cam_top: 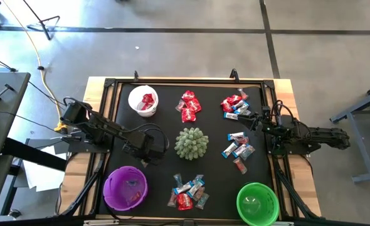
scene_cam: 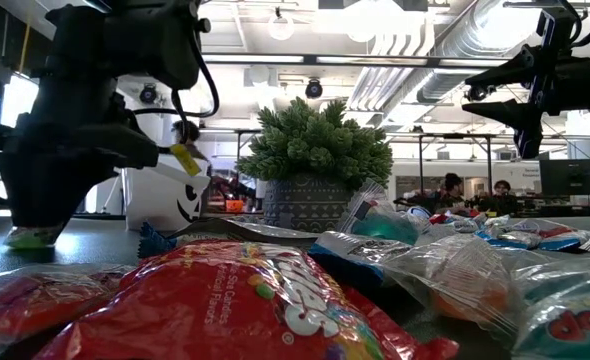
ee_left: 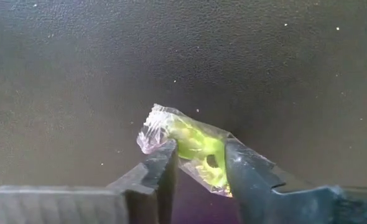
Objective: Organize candy in baskets
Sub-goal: Put the green gummy into the purple bucket
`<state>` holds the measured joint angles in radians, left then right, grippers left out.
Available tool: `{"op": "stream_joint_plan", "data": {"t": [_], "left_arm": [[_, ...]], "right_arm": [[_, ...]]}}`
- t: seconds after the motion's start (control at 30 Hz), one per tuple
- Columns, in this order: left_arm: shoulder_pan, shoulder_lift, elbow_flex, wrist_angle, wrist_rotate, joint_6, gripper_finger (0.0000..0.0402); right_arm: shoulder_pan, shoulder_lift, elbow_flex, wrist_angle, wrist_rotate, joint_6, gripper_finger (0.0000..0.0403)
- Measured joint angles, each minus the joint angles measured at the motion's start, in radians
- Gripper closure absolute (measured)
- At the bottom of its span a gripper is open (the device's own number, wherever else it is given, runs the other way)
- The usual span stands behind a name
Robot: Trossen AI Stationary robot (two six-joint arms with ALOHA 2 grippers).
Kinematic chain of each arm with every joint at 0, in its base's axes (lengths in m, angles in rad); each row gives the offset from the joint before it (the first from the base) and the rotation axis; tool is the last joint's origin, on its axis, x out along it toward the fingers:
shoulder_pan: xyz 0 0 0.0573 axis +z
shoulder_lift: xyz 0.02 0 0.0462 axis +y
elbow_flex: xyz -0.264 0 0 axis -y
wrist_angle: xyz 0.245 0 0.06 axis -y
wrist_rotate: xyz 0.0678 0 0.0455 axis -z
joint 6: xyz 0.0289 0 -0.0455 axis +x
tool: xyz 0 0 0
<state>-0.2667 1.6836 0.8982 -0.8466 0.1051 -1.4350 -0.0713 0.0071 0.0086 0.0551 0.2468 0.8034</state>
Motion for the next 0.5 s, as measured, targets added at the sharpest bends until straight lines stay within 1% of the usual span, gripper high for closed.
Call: {"op": "stream_joint_plan", "data": {"t": [0.13,0.5], "left_arm": [[0.000,-0.003,-0.001,0.008,0.000,0.000,0.0322],[0.000,-0.038,0.001,0.037,0.005,0.026,0.0372]], "right_arm": [[0.000,0.000,0.000,0.000,0.000,0.000,0.0240],[0.000,0.000,0.000,0.000,0.000,0.000,0.0240]]}}
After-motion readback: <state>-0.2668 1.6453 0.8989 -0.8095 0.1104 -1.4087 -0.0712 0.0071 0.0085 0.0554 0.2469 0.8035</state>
